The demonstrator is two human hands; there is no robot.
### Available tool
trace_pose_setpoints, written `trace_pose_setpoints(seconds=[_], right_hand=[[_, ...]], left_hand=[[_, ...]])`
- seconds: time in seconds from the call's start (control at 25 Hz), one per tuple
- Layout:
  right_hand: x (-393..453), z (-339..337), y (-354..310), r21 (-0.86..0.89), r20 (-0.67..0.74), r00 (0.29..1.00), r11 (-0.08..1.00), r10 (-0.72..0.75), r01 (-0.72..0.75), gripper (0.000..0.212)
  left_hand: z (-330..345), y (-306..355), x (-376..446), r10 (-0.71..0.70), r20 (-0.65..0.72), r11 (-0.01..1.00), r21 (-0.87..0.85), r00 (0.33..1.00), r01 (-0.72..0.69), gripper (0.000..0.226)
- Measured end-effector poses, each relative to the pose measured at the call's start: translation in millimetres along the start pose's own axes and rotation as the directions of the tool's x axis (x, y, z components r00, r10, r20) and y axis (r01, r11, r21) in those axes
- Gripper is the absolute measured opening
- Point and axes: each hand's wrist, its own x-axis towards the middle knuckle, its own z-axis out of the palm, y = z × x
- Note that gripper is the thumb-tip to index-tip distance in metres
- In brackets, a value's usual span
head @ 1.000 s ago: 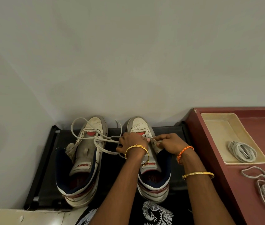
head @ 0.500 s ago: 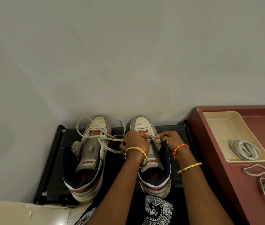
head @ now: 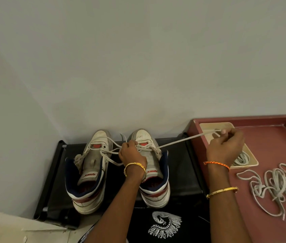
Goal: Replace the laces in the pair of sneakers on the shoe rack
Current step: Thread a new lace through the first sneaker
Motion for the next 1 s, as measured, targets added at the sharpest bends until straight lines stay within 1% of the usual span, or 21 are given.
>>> trace_pose_setpoints(seconds=[0.04,0.08,0.12,0.16,0.2,0.24,0.28,0.32,0.36,0.4,0.48,0.52,0.56,0.64,0.72,0.76,0.84,0.88,0.92,0.96,1.0], right_hand=[[-3,0,-7,0.116,-0.018,1.000,0.993,0.022,-0.019,0.009],[-9,3,-15,0.279,0.022,0.994,0.954,0.105,-0.107,0.011],[-17,7,-22,0.424,0.126,0.968,0.870,0.218,-0.251,0.016],[-24,15,-19,0.469,0.264,0.915,0.788,0.305,-0.398,0.019],[-31,21,-17,0.408,0.385,0.858,0.772,0.339,-0.488,0.018],[-36,29,-8,0.248,0.469,0.814,0.834,0.342,-0.493,0.017],[-42,38,5,0.057,0.543,0.773,0.904,0.328,-0.423,0.018],[-47,46,15,-0.100,0.601,0.734,0.941,0.316,-0.323,0.019],[-50,54,24,-0.189,0.655,0.683,0.945,0.323,-0.265,0.020],[-52,61,31,-0.239,0.707,0.614,0.936,0.351,-0.260,0.020],[-53,72,42,-0.288,0.765,0.474,0.891,0.435,-0.352,0.016],[-54,74,45,-0.313,0.778,0.426,0.873,0.462,-0.375,0.014],[-55,75,48,-0.328,0.789,0.406,0.875,0.461,-0.357,0.016],[-55,77,52,-0.323,0.792,0.441,0.903,0.422,-0.283,0.024],[-51,75,53,-0.306,0.759,0.520,0.920,0.391,-0.245,0.025],[-46,74,55,-0.283,0.725,0.575,0.925,0.380,-0.254,0.023],[-32,66,55,-0.203,0.578,0.714,0.917,0.395,-0.344,0.022],[-22,59,52,-0.118,0.468,0.777,0.900,0.422,-0.419,0.023],[-12,50,50,0.000,0.359,0.813,0.871,0.459,-0.491,0.023],[-1,39,45,0.135,0.268,0.823,0.826,0.501,-0.547,0.023],[8,31,41,0.284,0.222,0.812,0.760,0.540,-0.584,0.023]], left_hand=[[-1,1,-2,-0.014,0.001,1.000,-0.002,1.000,0.014,0.047],[-3,2,-5,-0.027,0.002,1.000,-0.009,1.000,0.027,0.044],[-3,1,-10,-0.039,0.004,0.999,-0.016,0.999,0.039,0.041],[-3,-1,-15,-0.049,0.004,0.998,-0.036,0.999,0.050,0.038],[-2,-5,-20,-0.067,0.007,0.995,-0.079,0.998,0.067,0.037],[-1,-10,-23,-0.092,0.017,0.987,-0.131,0.996,0.093,0.037],[-1,-13,-24,-0.119,0.035,0.977,-0.172,0.992,0.124,0.037],[-1,-16,-24,-0.134,0.054,0.970,-0.196,0.990,0.142,0.036],[-2,-17,-23,-0.132,0.065,0.968,-0.206,0.989,0.143,0.034],[-2,-17,-22,-0.125,0.065,0.967,-0.217,0.990,0.136,0.032],[-3,-15,-21,-0.146,0.044,0.961,-0.232,0.988,0.152,0.028],[-2,-14,-20,-0.161,0.028,0.959,-0.233,0.987,0.163,0.027],[-2,-14,-20,-0.169,0.012,0.958,-0.232,0.986,0.167,0.027],[-1,-14,-22,-0.168,-0.018,0.962,-0.224,0.986,0.159,0.027],[-1,-11,-23,-0.171,-0.052,0.960,-0.233,0.984,0.155,0.027],[-1,-10,-24,-0.179,-0.063,0.958,-0.240,0.982,0.159,0.027],[-1,-11,-25,-0.204,-0.069,0.951,-0.252,0.977,0.181,0.027],[-1,-11,-25,-0.213,-0.068,0.948,-0.255,0.975,0.189,0.027],[-1,-11,-25,-0.218,-0.066,0.948,-0.253,0.974,0.195,0.027],[-1,-11,-25,-0.217,-0.063,0.949,-0.247,0.974,0.195,0.027],[-1,-10,-25,-0.214,-0.062,0.952,-0.238,0.975,0.194,0.027]])
